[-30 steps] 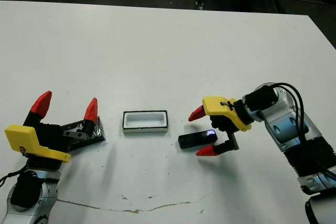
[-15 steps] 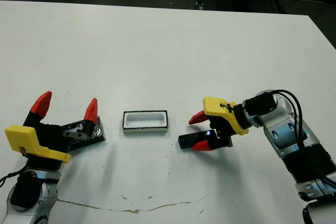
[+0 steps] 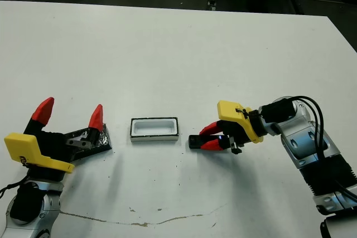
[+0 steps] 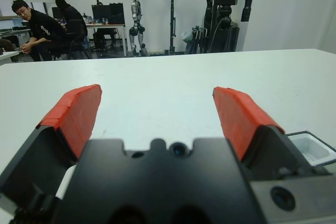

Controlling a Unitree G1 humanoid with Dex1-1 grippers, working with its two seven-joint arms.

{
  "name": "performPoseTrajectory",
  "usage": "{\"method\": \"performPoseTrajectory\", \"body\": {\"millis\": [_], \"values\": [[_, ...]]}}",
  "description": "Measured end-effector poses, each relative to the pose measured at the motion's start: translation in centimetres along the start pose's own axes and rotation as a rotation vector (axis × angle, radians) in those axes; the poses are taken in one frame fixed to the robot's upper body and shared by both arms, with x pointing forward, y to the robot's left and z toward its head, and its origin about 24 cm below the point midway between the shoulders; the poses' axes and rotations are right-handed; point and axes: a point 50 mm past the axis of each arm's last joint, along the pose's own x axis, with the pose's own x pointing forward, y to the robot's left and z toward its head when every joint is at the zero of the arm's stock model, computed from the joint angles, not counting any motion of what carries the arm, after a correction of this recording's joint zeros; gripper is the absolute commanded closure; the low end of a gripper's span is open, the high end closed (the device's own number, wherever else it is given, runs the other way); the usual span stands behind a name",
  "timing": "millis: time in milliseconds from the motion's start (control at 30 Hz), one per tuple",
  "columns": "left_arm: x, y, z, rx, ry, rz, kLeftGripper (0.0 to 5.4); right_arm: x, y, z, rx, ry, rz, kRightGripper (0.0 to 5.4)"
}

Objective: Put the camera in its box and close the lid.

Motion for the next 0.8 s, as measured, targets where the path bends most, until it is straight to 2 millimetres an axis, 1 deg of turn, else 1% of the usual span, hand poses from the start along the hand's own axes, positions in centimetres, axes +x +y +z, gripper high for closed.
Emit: {"method": "performPoseTrajectory", "body": {"millis": [300,500,633,800], "values": [[0.0,0.0,0.0,0.002,-0.001,0.001,0.00,-0.1,0.0,-0.1,-0.012,-0.003,0.016,3.75],[0.1,0.0,0.1,0.005,-0.006,0.000,0.00,-0.2,-0.1,0.1,-0.004,0.001,-0.004,3.75],[0.1,0.0,0.1,0.004,-0.007,0.000,0.00,-0.7,-0.5,0.2,0.033,-0.009,-0.042,3.75],[0.1,0.0,0.1,0.003,-0.008,-0.001,0.00,-2.0,-1.8,1.0,0.080,-0.060,-0.090,3.75]]}}
